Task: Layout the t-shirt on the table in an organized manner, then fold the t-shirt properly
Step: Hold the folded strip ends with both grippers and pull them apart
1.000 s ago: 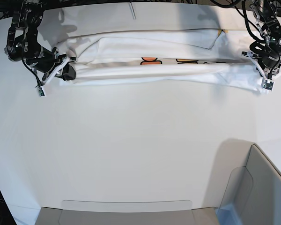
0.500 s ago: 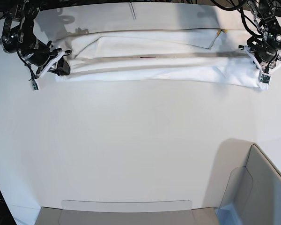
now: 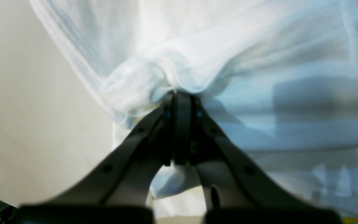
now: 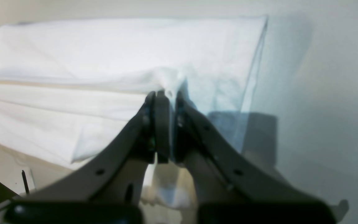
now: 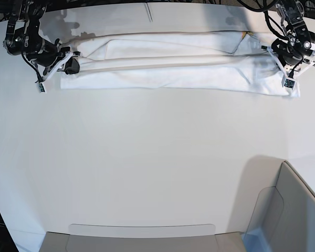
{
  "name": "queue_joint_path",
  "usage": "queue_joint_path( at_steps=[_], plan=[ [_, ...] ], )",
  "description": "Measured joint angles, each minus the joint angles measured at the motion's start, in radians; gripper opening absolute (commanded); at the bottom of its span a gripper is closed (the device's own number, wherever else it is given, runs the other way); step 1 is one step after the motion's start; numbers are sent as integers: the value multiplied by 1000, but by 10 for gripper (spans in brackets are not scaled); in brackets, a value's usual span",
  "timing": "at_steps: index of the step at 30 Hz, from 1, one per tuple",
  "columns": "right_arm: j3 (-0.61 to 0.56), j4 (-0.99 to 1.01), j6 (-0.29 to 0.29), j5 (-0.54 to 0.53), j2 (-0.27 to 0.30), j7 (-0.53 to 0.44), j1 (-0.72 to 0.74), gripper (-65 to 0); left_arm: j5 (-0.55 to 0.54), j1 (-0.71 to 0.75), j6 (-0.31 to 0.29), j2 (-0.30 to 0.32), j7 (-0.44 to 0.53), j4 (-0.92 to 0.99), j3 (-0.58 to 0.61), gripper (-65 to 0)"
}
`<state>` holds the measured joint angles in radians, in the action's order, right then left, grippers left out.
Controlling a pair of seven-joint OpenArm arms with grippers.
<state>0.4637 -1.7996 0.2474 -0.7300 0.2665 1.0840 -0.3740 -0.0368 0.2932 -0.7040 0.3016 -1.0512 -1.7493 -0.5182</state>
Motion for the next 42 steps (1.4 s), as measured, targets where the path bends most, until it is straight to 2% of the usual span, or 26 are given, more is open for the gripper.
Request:
queue_joint_path(
  at_steps=[2, 5, 7, 9, 14, 24, 32, 38, 42],
  plan=[
    [0, 0, 0, 0, -2, 0, 0, -650, 0, 0, 0, 0, 0, 0, 0, -590],
    [-8, 0, 0, 3, 0, 0, 0, -628, 8, 0, 1, 0, -3, 0, -2, -450],
    [-14, 0, 0, 2, 1, 30, 1, -598, 8, 0, 4, 0, 4, -2, -5, -394],
    [-13, 0, 0, 3, 2, 56, 5, -575, 10, 0, 4, 1, 5, -2, -6, -369],
    [-13, 0, 0, 3, 1, 61, 6, -547, 9, 3, 0, 0, -1, -37, -6, -363],
    [-12, -16, 0, 5, -1, 68, 5, -545, 8, 22, 1, -12, -5, -154, -6, -345],
    [-8, -162, 0, 5, -2, 77, -24, -544, 10, 17, 0, -17, -21, -159, -132, -345],
    [137, -224, 2, 5, -83, 76, -29, -544, 7, 16, 0, -19, -16, -160, -165, -345],
    [276, -230, 158, -79, -123, 77, -29, -539, 8, 14, 1, -36, 0, -161, -163, -345]
  ],
)
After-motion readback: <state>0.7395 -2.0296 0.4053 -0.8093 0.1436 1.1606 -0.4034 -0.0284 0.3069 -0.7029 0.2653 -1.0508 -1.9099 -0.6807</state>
